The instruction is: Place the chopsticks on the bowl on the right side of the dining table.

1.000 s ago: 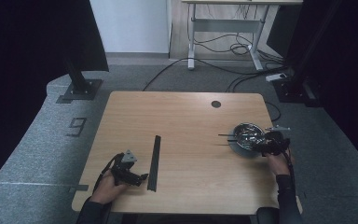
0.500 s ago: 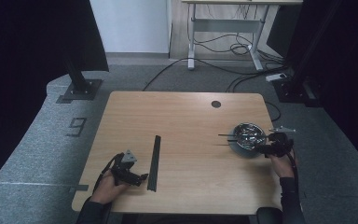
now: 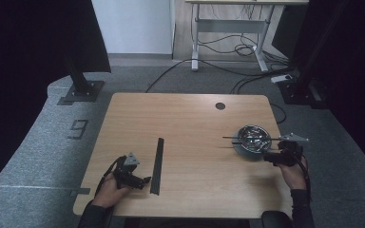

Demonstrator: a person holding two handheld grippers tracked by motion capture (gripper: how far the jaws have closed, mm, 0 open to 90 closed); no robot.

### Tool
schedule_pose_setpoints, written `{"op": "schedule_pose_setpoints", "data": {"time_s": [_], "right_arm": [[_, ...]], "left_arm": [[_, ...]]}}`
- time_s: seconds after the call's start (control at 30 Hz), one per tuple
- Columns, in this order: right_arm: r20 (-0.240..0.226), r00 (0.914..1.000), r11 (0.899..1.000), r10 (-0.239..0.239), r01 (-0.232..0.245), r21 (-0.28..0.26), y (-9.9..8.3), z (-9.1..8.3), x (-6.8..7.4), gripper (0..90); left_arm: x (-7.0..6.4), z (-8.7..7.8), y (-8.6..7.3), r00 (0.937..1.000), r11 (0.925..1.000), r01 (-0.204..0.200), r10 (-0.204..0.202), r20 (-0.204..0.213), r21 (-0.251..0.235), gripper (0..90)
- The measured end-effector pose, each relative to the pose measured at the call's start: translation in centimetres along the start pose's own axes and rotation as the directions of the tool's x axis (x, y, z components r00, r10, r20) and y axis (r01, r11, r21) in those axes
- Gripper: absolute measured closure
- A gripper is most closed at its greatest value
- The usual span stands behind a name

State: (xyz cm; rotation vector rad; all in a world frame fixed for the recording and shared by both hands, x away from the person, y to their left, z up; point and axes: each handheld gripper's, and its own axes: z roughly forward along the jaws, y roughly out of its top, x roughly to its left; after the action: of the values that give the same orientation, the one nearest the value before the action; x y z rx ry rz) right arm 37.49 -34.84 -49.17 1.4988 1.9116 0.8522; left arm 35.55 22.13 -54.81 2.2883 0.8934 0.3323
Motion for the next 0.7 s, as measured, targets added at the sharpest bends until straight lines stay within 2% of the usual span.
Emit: {"op": "schedule_pose_setpoints", "data": {"time_s": [0.23, 0.37, 0.7], "right_arm": [[-0.064, 0.9965, 0.999, -0.053, 0.053, 0.001, -0.5, -1.0, 1.6, 0.0], [-0.085, 0.9927, 0.996, -0.086, 0.087, 0.006, -0.7, -1.6, 2.6, 0.0], [-0.174, 0.9779, 0.991, -0.115, 0.126, 0.053, -1.0, -1.9, 5.0, 0.0]], "left_arm": [[0.0, 0.0, 0.0, 1.0, 1.0, 0.0, 0.0, 0.0, 0.0, 0.0], [0.0, 0.0, 0.0, 1.0, 1.0, 0.0, 0.0, 0.0, 0.0, 0.0], [0.0, 0.0, 0.0, 1.0, 1.0, -0.001, 0.001, 0.0, 0.001, 0.0]]}}
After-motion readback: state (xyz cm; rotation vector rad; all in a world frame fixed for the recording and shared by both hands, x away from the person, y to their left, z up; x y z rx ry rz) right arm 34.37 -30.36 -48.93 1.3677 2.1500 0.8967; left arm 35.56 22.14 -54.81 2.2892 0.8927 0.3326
